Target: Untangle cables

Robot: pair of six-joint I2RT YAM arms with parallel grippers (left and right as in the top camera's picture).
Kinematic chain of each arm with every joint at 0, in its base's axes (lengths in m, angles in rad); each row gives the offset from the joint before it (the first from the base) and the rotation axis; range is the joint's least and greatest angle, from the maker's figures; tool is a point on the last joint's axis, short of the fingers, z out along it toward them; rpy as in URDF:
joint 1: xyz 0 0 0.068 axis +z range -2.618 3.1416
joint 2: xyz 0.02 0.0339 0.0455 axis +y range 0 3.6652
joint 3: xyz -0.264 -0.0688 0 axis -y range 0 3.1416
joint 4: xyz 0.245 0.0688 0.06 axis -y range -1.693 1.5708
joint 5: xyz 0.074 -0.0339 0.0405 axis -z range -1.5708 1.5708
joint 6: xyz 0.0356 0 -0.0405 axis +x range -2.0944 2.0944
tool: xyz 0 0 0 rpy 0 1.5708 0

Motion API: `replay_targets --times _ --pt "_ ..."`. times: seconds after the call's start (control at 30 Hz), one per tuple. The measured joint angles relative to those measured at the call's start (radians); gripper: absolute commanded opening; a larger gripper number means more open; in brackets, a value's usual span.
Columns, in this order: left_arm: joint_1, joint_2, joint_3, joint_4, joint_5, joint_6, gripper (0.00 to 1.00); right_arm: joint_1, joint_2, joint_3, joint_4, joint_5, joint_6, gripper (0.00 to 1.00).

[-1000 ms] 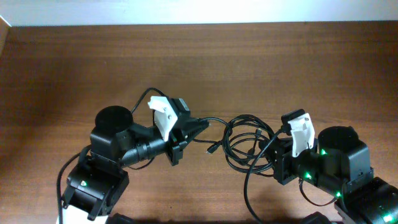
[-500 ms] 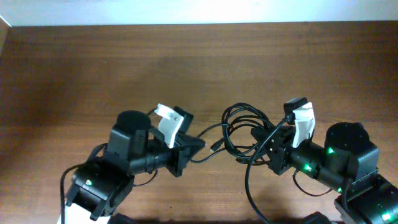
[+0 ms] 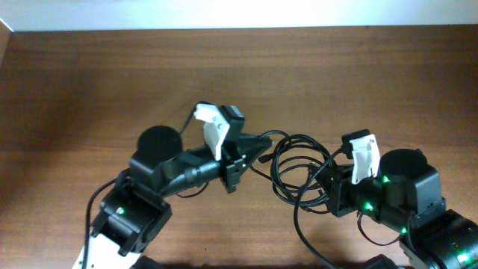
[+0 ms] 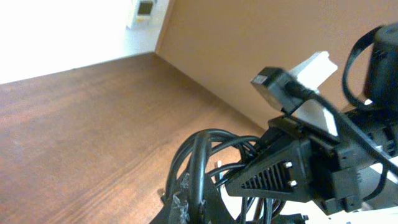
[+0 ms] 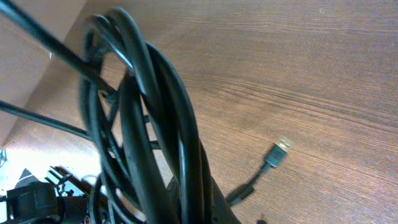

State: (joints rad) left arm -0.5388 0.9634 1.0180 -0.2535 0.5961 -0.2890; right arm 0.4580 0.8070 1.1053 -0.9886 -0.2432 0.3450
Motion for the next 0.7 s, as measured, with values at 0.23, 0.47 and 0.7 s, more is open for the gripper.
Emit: replay_targets --times 0.23,0.47,0.7 --pt "0.129 -0.111 0.0 -0.294 -0.037 -0.008 0.0 0.001 0.0 0.004 -0.007 0.001 0.011 0.04" --pt "0.132 -0.117 0.005 -0.593 -0.209 -0.019 0.0 0.005 0.004 0.003 0.031 -0.017 0.015 0.04" --pt "0.132 -0.117 0.009 -0.761 -0.235 -0.022 0.0 0.014 0.012 0.002 0.091 -0.054 0.018 0.04"
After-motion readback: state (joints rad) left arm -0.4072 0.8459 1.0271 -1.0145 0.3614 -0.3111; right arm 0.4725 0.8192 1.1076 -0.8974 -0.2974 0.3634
